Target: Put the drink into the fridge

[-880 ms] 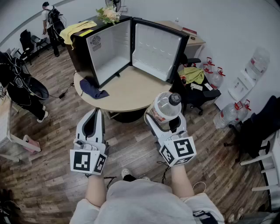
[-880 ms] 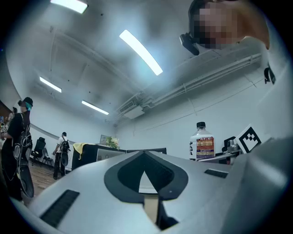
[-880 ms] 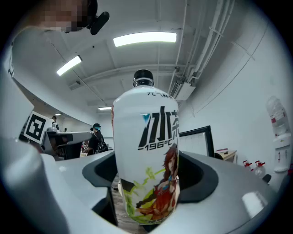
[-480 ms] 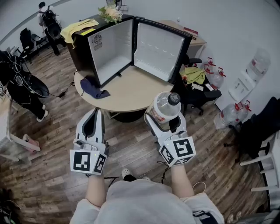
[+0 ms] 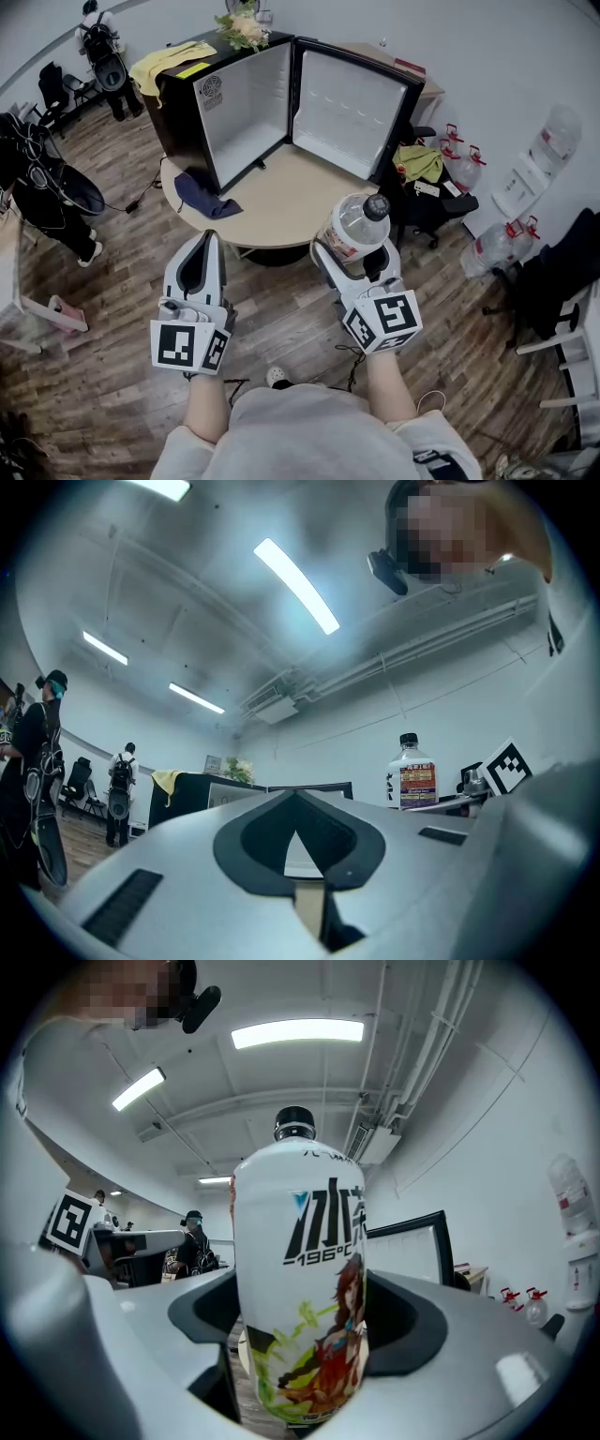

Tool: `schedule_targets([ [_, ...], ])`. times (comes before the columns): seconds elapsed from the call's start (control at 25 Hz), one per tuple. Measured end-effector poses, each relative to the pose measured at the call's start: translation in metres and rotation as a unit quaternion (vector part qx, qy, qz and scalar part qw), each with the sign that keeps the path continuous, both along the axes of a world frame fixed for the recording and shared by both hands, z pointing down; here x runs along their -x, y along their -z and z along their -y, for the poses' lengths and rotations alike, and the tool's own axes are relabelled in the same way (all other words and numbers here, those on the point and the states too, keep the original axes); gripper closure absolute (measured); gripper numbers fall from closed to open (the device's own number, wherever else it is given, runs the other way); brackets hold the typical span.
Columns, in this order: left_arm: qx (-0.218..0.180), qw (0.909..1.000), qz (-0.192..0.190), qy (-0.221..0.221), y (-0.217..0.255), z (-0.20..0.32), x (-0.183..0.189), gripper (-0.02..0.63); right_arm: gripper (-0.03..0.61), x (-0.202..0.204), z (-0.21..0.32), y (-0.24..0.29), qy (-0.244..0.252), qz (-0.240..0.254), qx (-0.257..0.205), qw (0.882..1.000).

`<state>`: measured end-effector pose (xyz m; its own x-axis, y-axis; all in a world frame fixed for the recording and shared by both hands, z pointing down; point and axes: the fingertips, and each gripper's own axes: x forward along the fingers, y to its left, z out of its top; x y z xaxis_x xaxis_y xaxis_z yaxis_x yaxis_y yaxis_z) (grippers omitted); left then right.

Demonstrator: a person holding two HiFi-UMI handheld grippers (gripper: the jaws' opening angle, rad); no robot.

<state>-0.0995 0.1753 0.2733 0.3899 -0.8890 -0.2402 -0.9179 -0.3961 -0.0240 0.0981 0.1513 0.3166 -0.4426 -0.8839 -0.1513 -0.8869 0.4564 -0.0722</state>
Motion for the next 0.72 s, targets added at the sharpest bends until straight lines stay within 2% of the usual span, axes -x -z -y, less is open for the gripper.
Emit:
schedule_targets([
  [0.36, -0.003, 1.0000, 0.004, -0.001, -0.005, 0.030, 0.035, 0.606, 0.181, 0.035, 0.033, -0.003, 0.001, 0.011, 0.001, 1.000],
  [0.72, -0.003, 1.0000, 0.009, 0.001, -0.007, 0.069, 0.048, 0.606, 0.179, 0.054, 0.077, -0.007, 0.009, 0.011, 0.010, 1.000],
])
